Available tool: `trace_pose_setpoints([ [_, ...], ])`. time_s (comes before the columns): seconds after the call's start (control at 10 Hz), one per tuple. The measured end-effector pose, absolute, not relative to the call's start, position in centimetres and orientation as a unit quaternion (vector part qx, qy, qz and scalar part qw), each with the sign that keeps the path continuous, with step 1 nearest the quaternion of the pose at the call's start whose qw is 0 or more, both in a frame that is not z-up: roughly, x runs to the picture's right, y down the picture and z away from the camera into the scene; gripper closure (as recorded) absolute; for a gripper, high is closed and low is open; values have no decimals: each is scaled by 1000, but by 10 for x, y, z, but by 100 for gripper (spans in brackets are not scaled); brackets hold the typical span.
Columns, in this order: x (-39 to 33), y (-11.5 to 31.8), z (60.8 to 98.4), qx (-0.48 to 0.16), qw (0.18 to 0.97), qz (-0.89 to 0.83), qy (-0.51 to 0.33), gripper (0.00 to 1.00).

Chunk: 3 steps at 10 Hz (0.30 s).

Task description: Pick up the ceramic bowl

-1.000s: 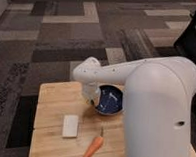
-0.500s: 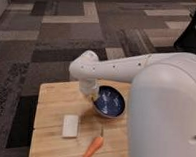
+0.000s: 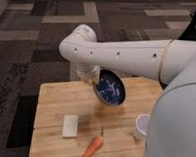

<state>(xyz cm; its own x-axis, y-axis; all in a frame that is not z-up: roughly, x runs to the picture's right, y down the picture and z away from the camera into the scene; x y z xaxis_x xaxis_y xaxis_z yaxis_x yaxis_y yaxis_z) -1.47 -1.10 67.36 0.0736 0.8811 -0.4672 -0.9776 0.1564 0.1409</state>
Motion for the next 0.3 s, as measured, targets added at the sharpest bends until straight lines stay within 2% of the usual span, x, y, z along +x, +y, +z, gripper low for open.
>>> trace_pose_setpoints([
  [0.3,-14,-11,674,-105,725,641,230,100],
])
